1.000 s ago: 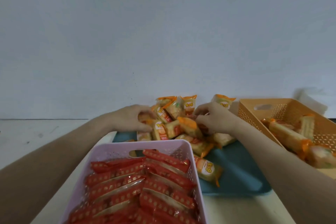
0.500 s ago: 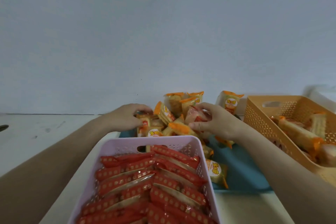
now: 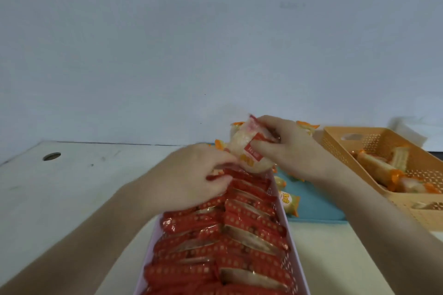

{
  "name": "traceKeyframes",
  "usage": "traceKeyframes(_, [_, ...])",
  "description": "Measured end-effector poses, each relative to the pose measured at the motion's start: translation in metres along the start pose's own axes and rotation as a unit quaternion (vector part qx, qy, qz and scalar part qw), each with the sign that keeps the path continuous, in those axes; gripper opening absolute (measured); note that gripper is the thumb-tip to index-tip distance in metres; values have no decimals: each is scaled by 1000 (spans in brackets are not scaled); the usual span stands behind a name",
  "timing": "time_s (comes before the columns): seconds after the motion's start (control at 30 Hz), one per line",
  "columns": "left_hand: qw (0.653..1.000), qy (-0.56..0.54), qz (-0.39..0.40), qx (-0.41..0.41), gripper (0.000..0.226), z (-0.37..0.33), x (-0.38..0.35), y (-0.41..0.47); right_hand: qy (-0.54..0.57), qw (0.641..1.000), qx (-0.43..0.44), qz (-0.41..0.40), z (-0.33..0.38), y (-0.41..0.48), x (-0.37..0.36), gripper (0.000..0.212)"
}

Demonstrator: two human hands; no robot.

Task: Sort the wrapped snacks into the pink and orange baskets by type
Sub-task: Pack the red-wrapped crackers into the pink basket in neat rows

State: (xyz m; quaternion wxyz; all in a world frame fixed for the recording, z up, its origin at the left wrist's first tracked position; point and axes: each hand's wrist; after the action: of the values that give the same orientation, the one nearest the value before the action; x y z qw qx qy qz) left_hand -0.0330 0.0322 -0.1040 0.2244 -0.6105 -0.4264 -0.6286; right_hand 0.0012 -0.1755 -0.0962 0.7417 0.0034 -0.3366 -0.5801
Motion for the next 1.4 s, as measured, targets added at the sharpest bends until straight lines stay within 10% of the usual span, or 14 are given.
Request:
traceKeyframes(0.27, [996,4,70,46,53,8,-18,-6,-230,966,29,117,21,-6,-10,21])
traceKeyframes(0.5, [996,-22,-14,85,25,6,-15,-20,-411,900,10,148,9,-19,-35,37])
traceKeyframes(0.8, [993,20,19,116,23,9,-8,-31,-445,883,61,135,2,-11,-47,25])
traceKeyframes(1.1, [968,151,158,121,102,-13,-9,-73,-347,930,-8,120,36,-60,-44,67])
traceKeyframes(1.23, [936,211,220,176,72,-17,-7,-69,-404,890,-64,201,44,-98,-60,100])
traceKeyframes(1.4, [941,209,166,206,64,-10,-9,-67,-435,862,-101,241,37,-92,-50,83])
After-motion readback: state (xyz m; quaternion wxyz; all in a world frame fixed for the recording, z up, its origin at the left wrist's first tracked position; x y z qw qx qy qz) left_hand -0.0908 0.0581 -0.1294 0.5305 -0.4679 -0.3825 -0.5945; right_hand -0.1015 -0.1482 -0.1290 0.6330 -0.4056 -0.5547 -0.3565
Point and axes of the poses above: each hand's wrist, its own y-axis towards the middle knuckle, its own x-axis out of the back of the hand, z = x × y, and after that the axes turned 9 degrees about y, right-handed
